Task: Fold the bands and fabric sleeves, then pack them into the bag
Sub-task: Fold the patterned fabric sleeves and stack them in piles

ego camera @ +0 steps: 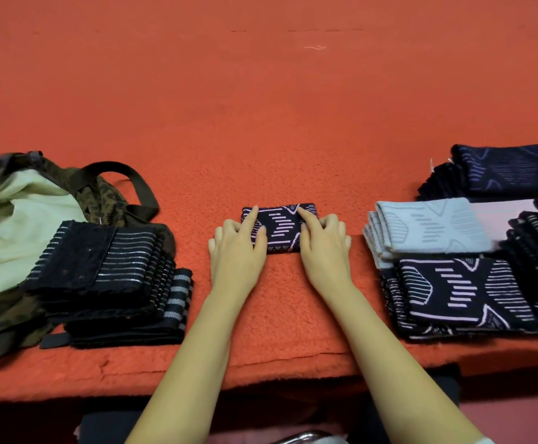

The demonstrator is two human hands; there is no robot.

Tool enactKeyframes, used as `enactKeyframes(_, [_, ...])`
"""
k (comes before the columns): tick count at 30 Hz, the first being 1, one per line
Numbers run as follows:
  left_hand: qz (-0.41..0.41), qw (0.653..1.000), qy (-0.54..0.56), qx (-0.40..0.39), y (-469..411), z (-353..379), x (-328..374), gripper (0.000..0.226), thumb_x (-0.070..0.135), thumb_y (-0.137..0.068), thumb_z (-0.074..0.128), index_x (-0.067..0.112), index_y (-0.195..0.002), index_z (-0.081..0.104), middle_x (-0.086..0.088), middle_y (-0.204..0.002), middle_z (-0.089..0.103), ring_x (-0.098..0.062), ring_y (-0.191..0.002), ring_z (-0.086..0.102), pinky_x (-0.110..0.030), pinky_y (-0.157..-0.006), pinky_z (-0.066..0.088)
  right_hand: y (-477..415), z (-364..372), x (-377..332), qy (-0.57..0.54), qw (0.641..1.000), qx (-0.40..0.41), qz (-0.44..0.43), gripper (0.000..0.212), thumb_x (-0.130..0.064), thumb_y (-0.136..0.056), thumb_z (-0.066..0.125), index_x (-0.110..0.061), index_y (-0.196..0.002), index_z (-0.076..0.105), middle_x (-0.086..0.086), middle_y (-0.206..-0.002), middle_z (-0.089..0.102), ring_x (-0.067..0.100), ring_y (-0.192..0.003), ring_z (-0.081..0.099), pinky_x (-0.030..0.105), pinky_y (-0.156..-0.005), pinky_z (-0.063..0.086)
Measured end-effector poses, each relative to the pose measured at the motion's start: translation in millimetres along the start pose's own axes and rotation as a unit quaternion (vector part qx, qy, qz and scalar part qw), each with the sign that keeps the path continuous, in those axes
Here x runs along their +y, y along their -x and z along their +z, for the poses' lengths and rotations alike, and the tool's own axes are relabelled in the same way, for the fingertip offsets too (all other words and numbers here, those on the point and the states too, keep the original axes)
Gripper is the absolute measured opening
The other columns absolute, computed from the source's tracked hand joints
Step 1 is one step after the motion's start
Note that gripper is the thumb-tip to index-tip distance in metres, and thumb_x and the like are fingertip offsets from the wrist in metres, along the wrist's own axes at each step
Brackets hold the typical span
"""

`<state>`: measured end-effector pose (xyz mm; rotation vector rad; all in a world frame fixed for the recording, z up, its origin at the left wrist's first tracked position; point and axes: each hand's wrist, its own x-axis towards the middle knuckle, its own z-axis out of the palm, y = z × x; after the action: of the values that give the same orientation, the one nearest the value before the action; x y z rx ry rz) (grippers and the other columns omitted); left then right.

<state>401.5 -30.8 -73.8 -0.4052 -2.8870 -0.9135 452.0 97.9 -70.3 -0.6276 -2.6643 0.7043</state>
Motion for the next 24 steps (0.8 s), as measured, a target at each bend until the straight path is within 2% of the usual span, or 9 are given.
enactKeyframes(5, [0.011, 0.988, 0.152, 0.010, 4.1, -14.4, 1.3, 0.045, 0.027, -0.095, 0.051, 0.027, -0.140, 0.044, -0.006, -0.103, 0.048, -0.025, -0.110, 0.045, -0.027, -0.096, 0.027, 10.2, -14.3, -13.0, -0.022, 0.998, 0.031, -0.041, 0.038, -0.019, -0.097, 0.044, -0.024, -0.134, 0.050, 0.011, -0.109, 0.046, 0.028, -0.103, 0.041, 0.041, -0.087, 0.032])
enactKeyframes(9, [0.051, 0.975, 0.217, 0.022, 19.0, -39.3, 24.9, 0.044, 0.026, -0.094, 0.055, 0.028, -0.138, 0.047, -0.002, -0.100, 0.050, -0.012, -0.099, 0.050, -0.014, -0.086, 0.030, 25.9, -56.9, -20.9, -0.020, 0.985, 0.143, -0.090, 0.036, -0.023, -0.091, 0.045, -0.021, -0.124, 0.059, 0.009, -0.097, 0.049, 0.028, -0.091, 0.045, 0.041, -0.079, 0.037])
enactKeyframes(11, [0.080, 0.966, 0.245, 0.002, 29.7, -47.3, 44.8, 0.042, 0.028, -0.094, 0.054, 0.029, -0.136, 0.049, 0.001, -0.098, 0.053, -0.005, -0.090, 0.051, -0.011, -0.080, 0.033, 37.2, -83.6, -11.5, -0.014, 0.977, 0.190, -0.095, 0.033, -0.025, -0.091, 0.047, -0.022, -0.121, 0.061, 0.007, -0.095, 0.051, 0.026, -0.089, 0.046, 0.040, -0.077, 0.038])
enactKeyframes(13, [0.114, 0.957, 0.265, -0.024, 41.0, -50.3, 65.0, 0.039, 0.029, -0.095, 0.053, 0.030, -0.134, 0.051, 0.000, -0.094, 0.056, -0.005, -0.085, 0.053, -0.009, -0.078, 0.036, 51.0, -108.3, 4.1, -0.003, 0.970, 0.227, -0.089, 0.031, -0.027, -0.091, 0.048, -0.024, -0.118, 0.063, 0.006, -0.094, 0.052, 0.025, -0.090, 0.045, 0.040, -0.078, 0.038])
enactKeyframes(16, [0.154, 0.945, 0.281, -0.065, 57.9, -45.9, 93.7, 0.038, 0.028, -0.094, 0.055, 0.031, -0.132, 0.053, -0.003, -0.088, 0.056, -0.007, -0.079, 0.052, -0.011, -0.077, 0.037, 72.1, -136.4, 34.9, 0.007, 0.964, 0.257, -0.069, 0.033, -0.032, -0.090, 0.045, -0.024, -0.117, 0.064, 0.005, -0.093, 0.052, 0.022, -0.090, 0.040, 0.040, -0.080, 0.038])
enactKeyframes(20, [0.176, 0.928, 0.306, -0.122, 76.3, -26.0, 121.6, 0.039, 0.029, -0.090, 0.062, 0.030, -0.129, 0.056, -0.006, -0.091, 0.060, -0.014, -0.083, 0.057, -0.025, -0.083, 0.044, 98.9, -155.2, 74.5, 0.005, 0.963, 0.266, -0.039, 0.033, -0.029, -0.091, 0.048, -0.020, -0.118, 0.064, 0.004, -0.094, 0.051, 0.019, -0.091, 0.038, 0.025, -0.087, 0.031])
enactKeyframes(24, [0.184, 0.927, 0.301, -0.129, 88.5, -3.0, 134.5, 0.040, 0.027, -0.088, 0.065, 0.026, -0.127, 0.059, -0.006, -0.089, 0.061, -0.006, -0.074, 0.053, -0.018, -0.076, 0.042, 112.4, -157.0, 99.0, 0.011, 0.963, 0.270, -0.015, 0.031, -0.022, -0.089, 0.054, -0.018, -0.117, 0.065, 0.005, -0.095, 0.050, 0.017, -0.091, 0.037, 0.020, -0.085, 0.028])
